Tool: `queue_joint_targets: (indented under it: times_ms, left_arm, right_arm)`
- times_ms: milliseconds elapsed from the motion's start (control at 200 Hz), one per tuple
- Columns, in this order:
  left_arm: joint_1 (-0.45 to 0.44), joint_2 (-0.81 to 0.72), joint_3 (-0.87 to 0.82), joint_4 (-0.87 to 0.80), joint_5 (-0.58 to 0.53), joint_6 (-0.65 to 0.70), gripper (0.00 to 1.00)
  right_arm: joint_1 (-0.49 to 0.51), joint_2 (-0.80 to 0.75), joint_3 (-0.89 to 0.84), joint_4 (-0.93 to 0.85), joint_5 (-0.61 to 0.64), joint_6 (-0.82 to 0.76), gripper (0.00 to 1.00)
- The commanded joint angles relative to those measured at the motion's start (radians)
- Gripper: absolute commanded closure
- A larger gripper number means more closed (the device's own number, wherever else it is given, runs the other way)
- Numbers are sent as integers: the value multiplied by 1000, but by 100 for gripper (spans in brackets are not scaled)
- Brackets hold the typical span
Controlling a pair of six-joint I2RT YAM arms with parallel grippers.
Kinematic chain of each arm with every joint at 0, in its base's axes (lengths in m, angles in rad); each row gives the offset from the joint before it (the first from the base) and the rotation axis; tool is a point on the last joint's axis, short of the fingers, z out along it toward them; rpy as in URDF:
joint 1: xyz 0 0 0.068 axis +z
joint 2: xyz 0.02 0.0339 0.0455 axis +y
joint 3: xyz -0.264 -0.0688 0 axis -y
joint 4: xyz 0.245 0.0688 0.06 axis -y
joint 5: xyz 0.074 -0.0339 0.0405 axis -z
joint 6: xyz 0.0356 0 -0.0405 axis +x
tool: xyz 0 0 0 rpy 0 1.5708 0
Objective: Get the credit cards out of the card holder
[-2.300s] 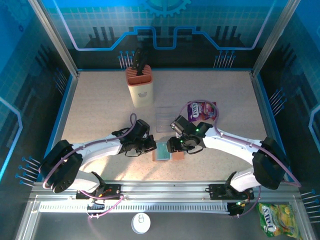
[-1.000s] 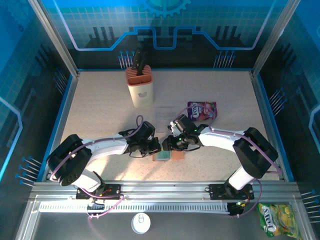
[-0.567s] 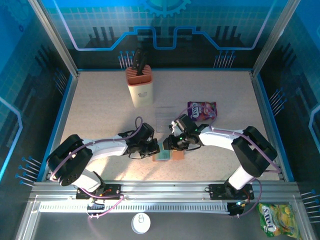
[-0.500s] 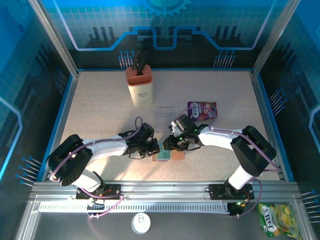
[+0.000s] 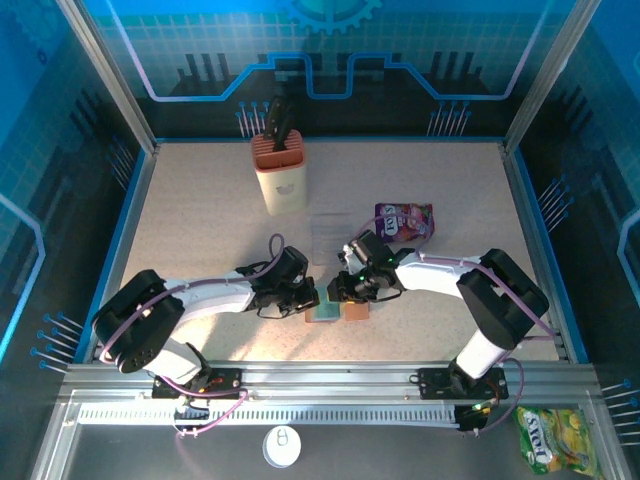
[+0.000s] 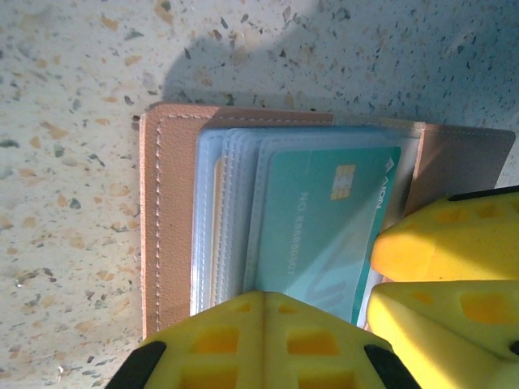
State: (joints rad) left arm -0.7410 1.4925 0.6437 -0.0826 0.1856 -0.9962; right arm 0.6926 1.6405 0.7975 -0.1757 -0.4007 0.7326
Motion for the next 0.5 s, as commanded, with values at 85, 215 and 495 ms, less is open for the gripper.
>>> queue_joint_targets:
  times_ms: [85, 215, 495]
  left_arm:
    - [-5, -17, -23, -39, -32, -7, 97]
    - [-5, -18, -21, -32, -32, -7, 96]
    - [-5, -30, -10, -36, -31, -3, 96]
  right_arm:
    - [-13, -10, 3, -85, 56, -30, 67]
    - [-13, -26, 3, -93, 56, -33, 67]
    - [-16, -68, -7, -79, 63, -38, 66]
